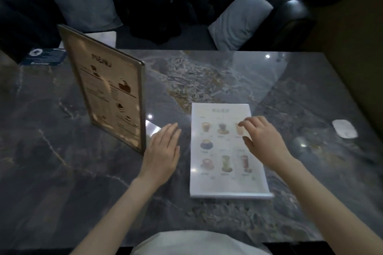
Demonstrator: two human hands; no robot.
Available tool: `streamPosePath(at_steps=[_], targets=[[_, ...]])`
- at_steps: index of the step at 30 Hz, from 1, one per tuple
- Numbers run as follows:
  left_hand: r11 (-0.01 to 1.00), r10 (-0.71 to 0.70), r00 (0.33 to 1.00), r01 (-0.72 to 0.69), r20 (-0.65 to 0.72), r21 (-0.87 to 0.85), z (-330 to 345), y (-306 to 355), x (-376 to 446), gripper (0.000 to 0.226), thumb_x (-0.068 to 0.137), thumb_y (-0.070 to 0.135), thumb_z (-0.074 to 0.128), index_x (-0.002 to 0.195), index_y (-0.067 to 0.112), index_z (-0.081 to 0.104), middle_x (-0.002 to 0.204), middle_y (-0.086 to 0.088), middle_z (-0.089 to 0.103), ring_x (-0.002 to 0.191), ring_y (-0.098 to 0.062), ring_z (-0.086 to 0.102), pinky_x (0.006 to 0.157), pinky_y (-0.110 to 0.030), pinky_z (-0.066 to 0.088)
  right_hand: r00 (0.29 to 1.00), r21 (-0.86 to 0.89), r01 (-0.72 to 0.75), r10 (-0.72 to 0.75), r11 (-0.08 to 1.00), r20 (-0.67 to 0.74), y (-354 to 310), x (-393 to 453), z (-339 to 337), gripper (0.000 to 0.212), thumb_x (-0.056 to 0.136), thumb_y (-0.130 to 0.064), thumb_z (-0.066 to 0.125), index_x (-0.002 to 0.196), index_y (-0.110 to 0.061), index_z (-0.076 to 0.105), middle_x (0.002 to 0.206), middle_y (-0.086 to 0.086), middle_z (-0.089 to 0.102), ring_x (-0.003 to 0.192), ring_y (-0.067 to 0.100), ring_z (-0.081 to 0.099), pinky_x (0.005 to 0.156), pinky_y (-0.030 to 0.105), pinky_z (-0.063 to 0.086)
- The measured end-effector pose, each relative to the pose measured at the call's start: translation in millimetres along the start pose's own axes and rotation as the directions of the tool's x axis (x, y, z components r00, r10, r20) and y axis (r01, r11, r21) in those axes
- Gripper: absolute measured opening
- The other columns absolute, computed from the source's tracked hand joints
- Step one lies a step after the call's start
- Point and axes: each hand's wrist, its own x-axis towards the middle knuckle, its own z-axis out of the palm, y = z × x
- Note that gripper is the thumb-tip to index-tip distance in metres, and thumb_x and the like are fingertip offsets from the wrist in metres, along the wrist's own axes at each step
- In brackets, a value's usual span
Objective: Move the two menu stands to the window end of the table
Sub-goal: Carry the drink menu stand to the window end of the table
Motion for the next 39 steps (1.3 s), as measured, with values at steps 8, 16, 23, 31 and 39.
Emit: streamPosePath(at_steps=[8,16,23,31,39], targets=[[0.985,-0.163,0.899,0.124,0.406,0.121,56.5,28.9,-8.9,0.07,0.086,0.042,0.016,0.134,0.001,0.043,0.151,-0.014,0.031,0.142,-0.025,0.019,0.114,-0.041,0.008,0.864,0.004,-0.38,0.353,0.925,0.358,44.7,-58.7,62.3,0.05,0.087,-0.035,0.05,0.13,-0.012,0.035,0.136,0.008,0.043,0.126,0.027,0.035,0.101,0.038,0.038],[0.915,-0.311,0.801,0.398,0.511,-0.069,57.9,45.5,-7.1,0.041,0.095,0.031,0.038,0.129,0.009,0.045,0.153,-0.013,0.024,0.141,-0.029,0.017,0.113,-0.046,0.021,0.78,0.386,-0.596,0.394,0.704,0.486,42.7,-62.6,69.5,0.044,0.079,-0.038,0.065,0.114,-0.014,0.052,0.107,0.004,0.054,0.087,0.014,0.052,0.071,0.028,0.048],[0.399,-0.485,0.606,0.795,0.63,-0.458,53.4,40.0,3.9,0.017,0.085,0.011,0.058,0.102,0.014,0.062,0.106,-0.004,0.062,0.103,-0.025,0.06,0.087,-0.04,0.051,0.706,0.573,-0.707,0.441,0.413,0.554,44.5,-58.6,69.8,0.043,0.065,-0.024,0.08,0.093,-0.013,0.05,0.09,0.0,0.06,0.077,0.014,0.059,0.06,0.03,0.052],[0.182,-0.415,0.71,0.677,0.568,-0.713,20.4,49.7,25.4,0.016,0.087,0.004,0.057,0.092,0.017,0.049,0.086,-0.001,0.066,0.079,-0.016,0.065,0.06,-0.029,0.057,0.765,0.687,-0.614,0.506,0.388,0.398,39.9,-57.8,44.1,0.042,0.059,-0.022,0.085,0.081,-0.017,0.049,0.084,0.0,0.062,0.072,0.014,0.059,0.054,0.024,0.046],[0.233,-0.318,0.865,0.468,0.388,-0.852,0.5,72.3,76.7,0.016,0.086,0.005,0.059,0.083,0.021,0.058,0.085,-0.001,0.067,0.076,-0.015,0.064,0.071,-0.033,0.055,0.754,0.833,-0.469,0.624,0.293,0.205,49.8,-69.4,16.6,0.05,0.063,-0.013,0.082,0.106,-0.018,0.057,0.098,0.001,0.069,0.088,0.018,0.065,0.076,0.037,0.057]])
